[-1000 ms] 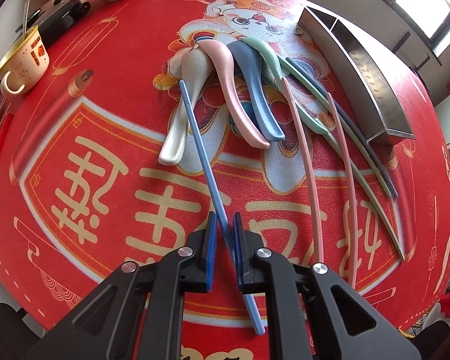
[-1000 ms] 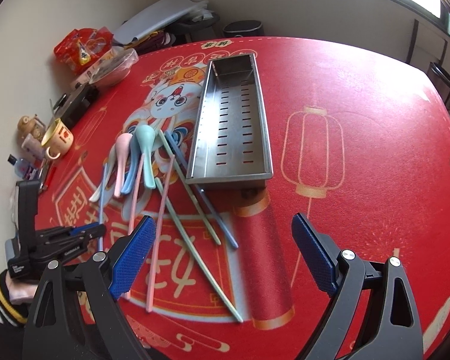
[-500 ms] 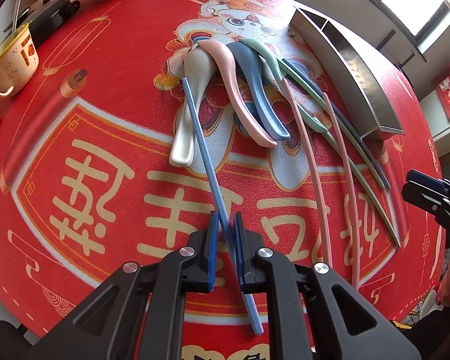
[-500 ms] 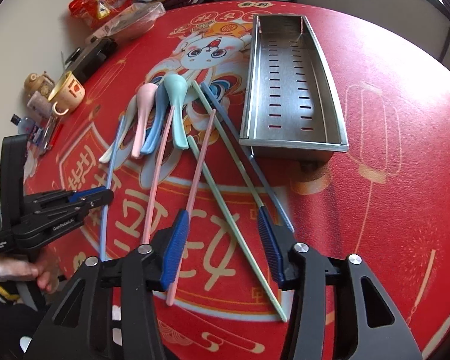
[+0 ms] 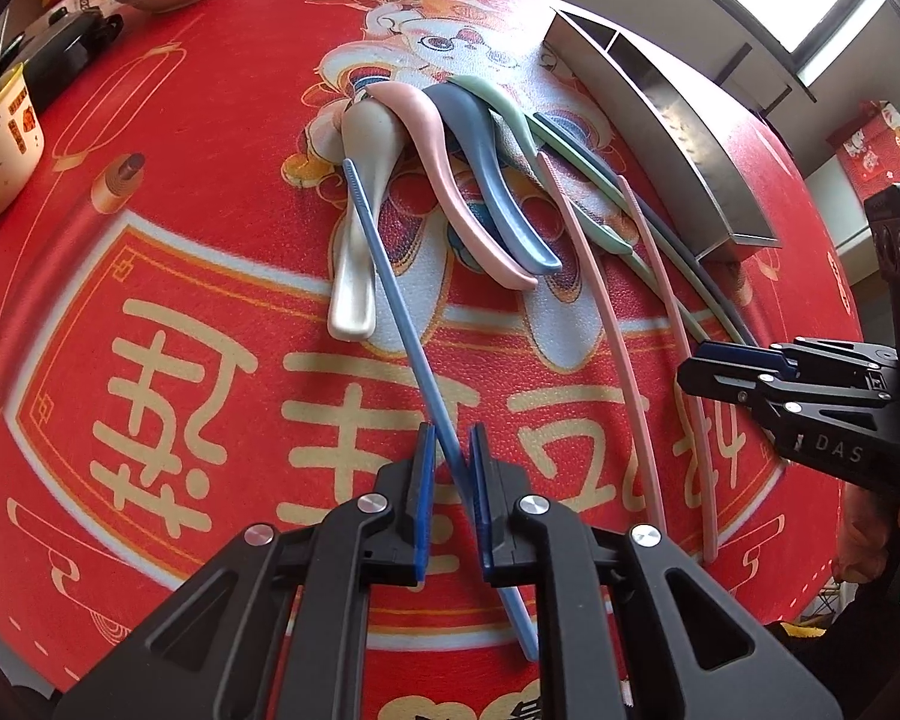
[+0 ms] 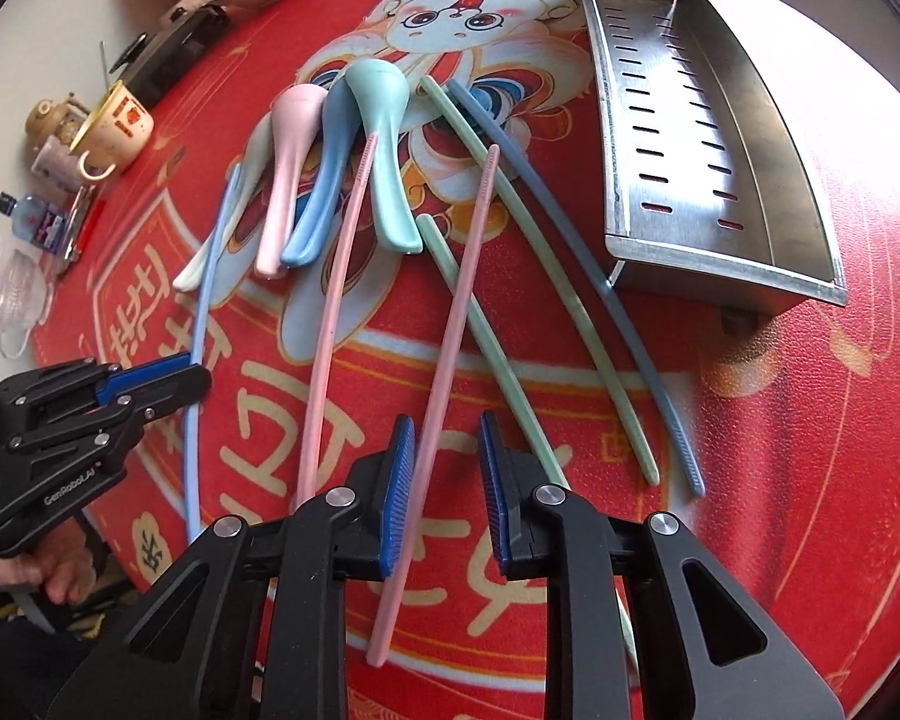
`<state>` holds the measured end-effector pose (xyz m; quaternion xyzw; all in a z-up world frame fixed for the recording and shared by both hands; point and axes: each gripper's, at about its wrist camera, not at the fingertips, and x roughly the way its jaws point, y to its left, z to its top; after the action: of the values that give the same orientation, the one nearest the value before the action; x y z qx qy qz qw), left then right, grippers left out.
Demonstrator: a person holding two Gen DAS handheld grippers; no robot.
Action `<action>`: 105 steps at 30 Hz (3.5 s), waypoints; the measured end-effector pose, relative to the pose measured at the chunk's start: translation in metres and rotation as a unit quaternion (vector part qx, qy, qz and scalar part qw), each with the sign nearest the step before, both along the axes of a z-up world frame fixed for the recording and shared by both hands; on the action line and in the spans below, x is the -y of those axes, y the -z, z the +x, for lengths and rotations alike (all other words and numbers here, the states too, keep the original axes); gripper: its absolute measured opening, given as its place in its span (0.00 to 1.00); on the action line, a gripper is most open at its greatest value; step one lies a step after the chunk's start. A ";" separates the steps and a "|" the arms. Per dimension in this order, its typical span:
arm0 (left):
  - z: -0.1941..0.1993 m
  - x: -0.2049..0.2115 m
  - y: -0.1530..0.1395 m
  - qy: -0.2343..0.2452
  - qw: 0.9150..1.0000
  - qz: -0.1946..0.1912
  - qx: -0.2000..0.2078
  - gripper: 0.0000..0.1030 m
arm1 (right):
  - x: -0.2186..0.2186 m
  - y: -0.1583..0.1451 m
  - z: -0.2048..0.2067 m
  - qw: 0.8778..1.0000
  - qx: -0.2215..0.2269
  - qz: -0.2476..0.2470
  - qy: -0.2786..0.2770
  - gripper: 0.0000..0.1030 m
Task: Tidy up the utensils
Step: 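Grasp the blue chopstick with the left tool while the right tool grasps a pink chopstick, then lift the pink chopstick with the right tool and lower it into the steel tray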
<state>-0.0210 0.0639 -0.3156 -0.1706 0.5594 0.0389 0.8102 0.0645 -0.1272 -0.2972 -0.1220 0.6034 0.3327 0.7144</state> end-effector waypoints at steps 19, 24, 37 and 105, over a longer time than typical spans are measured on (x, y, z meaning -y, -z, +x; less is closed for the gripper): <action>0.009 -0.004 0.000 0.000 1.000 -0.005 0.001 0.13 | -0.010 0.000 -0.020 0.993 0.100 -0.015 -0.064 0.17; 0.010 -0.003 -0.001 0.002 1.000 -0.002 0.002 0.13 | -0.007 -0.001 -0.021 0.992 0.106 -0.002 -0.068 0.17; 0.010 -0.004 -0.001 0.000 1.000 -0.001 0.002 0.13 | -0.004 -0.005 -0.019 0.994 0.088 0.004 -0.062 0.06; 0.065 -0.007 -0.081 -0.124 0.985 -0.035 0.113 0.05 | 0.012 -0.017 0.181 0.993 0.093 0.033 0.070 0.06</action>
<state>0.0443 0.0711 -0.2347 -0.2703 0.4398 0.0999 0.8506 0.2455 -0.1391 -0.2802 -0.0861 0.5300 0.2887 0.7926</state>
